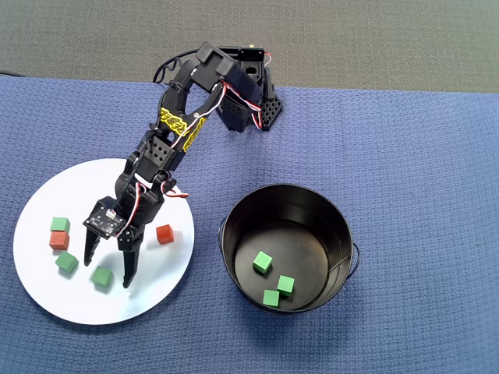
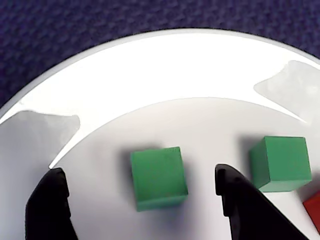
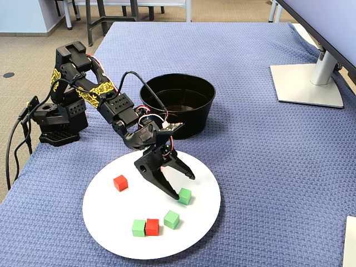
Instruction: Pick up the green cubes from the white plate and place them in the black recipient
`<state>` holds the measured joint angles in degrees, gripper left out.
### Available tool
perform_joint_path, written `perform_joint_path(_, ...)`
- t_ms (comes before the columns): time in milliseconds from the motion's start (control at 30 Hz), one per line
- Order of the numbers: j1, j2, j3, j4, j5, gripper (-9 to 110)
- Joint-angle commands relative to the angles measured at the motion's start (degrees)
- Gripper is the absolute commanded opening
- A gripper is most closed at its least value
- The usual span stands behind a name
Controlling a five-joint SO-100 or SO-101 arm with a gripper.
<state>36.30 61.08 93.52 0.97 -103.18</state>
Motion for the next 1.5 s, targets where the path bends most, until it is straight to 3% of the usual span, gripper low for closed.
perform_joint_path(0,1.05,0.26,-3.78,0.0,-0.53,31)
perform_joint_path(600,0.44,-5.98,-6.77,-2.02,-0.09,28)
perform_joint_path(933,0.53,-6.94,-8.09,-1.41,0.97,16)
perform_joint_path(1133,0.35,-6.77,-7.47,-1.49,1.58,1)
perform_joint_path(1333,0.26,-5.89,-7.29,-1.76,2.9,0)
perform_joint_path(1467,0.35,-0.97,-8.88,6.24,6.24,0)
